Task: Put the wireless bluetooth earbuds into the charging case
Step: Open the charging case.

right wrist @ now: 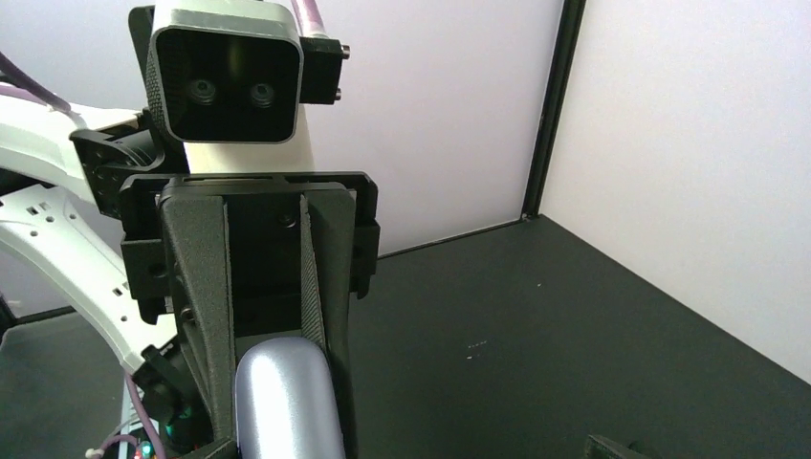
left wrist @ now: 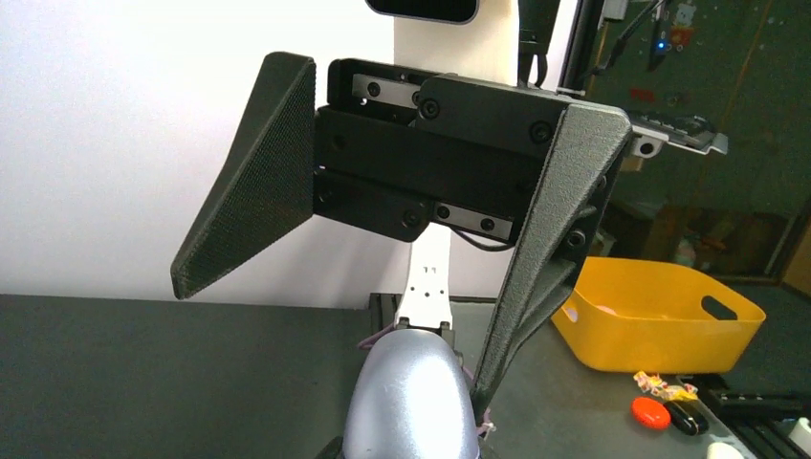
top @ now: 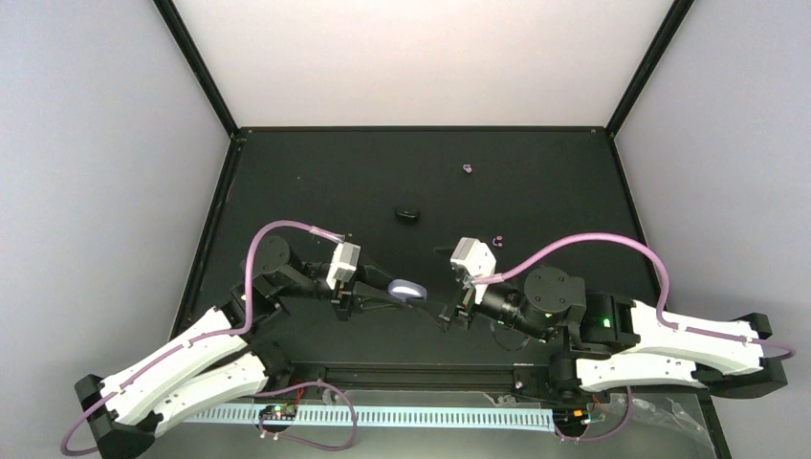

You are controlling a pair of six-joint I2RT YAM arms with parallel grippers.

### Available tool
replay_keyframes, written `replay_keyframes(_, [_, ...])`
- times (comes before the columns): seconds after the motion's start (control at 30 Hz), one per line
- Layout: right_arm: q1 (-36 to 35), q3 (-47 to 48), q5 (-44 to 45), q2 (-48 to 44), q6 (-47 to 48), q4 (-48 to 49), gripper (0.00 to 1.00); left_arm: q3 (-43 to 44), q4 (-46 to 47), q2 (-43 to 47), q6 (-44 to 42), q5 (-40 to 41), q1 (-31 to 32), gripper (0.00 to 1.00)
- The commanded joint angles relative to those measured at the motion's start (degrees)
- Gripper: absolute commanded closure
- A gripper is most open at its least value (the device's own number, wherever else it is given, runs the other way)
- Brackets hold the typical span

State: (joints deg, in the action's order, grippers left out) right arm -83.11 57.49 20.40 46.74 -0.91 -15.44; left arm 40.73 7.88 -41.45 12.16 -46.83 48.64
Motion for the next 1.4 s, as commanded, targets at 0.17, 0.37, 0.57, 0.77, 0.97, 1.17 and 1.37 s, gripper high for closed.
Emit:
replay_keyframes(0.17, [0.3, 2.3, 10.1, 0.5, -2.6, 0.4, 0.08, 1.2, 1.9, 1.6, -2.1, -0.4, 1.6, 0.98])
replay_keyframes(0.37, [0.4, 2.5, 12.8, 0.4, -2.9, 0.7, 0.08, 0.7, 0.9, 2.1, -2.5, 0.7, 2.0, 0.99])
replay_keyframes(0.57, [0.4, 2.4, 12.8, 0.6, -3.6, 0.5, 0.08, 0.3, 0.8, 2.2, -1.7, 1.9, 2.1, 0.98])
replay_keyframes(0.77, [0.3, 1.9, 9.5, -0.1, -3.4, 1.1, 0.09, -0.7, 0.8, 2.6, -1.0, 5.2, 2.1, 0.98])
replay_keyframes(0.97, [0.4, 1.9, 6.1, -1.2, -3.7, 2.0, 0.08, -2.5, 0.0, 3.3, -0.3, 12.1, 2.1, 0.98])
replay_keyframes(1.17, [1.7, 2.0, 8.2, -0.7, -5.8, 1.9, 0.07, -4.8, 1.2, 4.7, 2.3, 18.1, 2.1, 0.98])
replay_keyframes(1.37, [26.9, -2.6, -5.4, 0.8, -23.0, 0.9, 0.08, -7.6, 1.3, 7.3, 4.5, 20.1, 2.1, 0.98])
